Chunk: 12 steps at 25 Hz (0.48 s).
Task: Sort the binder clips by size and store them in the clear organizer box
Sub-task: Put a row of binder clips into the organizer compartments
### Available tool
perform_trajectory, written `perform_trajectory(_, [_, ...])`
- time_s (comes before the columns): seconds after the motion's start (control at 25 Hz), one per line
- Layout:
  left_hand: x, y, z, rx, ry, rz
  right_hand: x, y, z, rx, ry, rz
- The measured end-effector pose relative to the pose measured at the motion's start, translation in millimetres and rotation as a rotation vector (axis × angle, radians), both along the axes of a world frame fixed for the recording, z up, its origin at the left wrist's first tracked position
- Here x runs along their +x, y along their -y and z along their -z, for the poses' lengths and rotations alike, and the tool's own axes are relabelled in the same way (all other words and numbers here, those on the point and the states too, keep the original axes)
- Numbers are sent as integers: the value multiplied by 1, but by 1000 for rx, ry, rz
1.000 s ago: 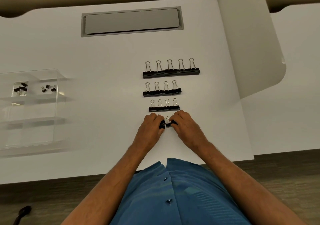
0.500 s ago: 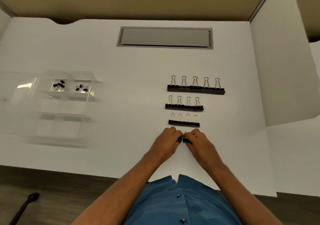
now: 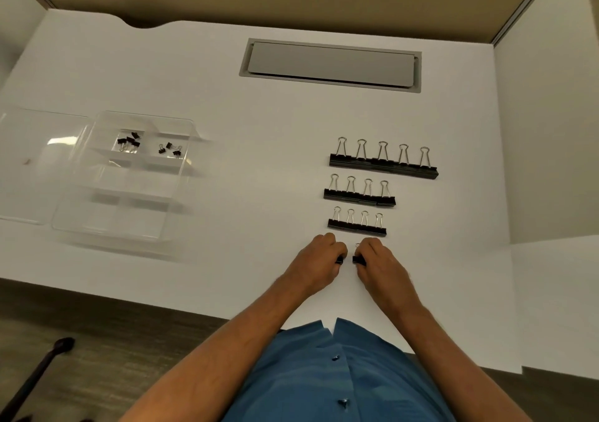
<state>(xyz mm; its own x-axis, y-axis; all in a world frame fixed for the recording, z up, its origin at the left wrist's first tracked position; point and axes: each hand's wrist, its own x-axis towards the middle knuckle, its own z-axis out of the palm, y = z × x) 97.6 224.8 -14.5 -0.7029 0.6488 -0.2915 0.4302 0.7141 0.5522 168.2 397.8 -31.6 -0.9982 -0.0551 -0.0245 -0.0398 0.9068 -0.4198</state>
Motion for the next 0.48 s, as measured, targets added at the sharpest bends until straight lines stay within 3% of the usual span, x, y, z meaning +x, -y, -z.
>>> perform_trajectory(0.48, [3, 36, -6, 42, 87, -53, -3, 15, -15, -47, 238, 38])
